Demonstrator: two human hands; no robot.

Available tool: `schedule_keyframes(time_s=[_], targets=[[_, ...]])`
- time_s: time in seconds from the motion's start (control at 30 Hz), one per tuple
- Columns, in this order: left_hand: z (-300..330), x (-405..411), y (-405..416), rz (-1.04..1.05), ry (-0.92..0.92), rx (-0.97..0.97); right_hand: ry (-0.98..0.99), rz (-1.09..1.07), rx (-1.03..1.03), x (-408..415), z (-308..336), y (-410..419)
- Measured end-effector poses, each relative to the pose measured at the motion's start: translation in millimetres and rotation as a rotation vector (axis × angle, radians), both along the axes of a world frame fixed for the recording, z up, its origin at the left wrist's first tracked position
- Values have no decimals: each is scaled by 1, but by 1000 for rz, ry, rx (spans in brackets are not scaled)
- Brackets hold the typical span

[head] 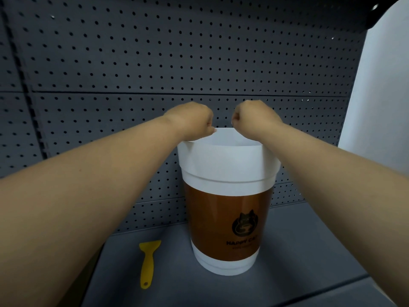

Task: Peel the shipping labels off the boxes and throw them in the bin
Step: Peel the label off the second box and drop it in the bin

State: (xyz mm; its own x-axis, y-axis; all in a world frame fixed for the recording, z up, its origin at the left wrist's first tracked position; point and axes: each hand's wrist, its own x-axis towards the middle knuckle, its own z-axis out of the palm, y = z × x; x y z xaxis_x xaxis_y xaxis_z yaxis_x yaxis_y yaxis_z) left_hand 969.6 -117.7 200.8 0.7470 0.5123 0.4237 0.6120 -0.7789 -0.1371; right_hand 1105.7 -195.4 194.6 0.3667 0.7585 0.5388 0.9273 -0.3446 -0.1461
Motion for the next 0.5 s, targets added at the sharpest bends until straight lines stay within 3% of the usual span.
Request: schedule_keyframes(time_s=[0.2,0.5], targets=[[0,-18,-4,48,-103,173,1,102,26,-14,11,-12],[-9,-92,2,171,-182,237,42,350,43,-90,15,-14]])
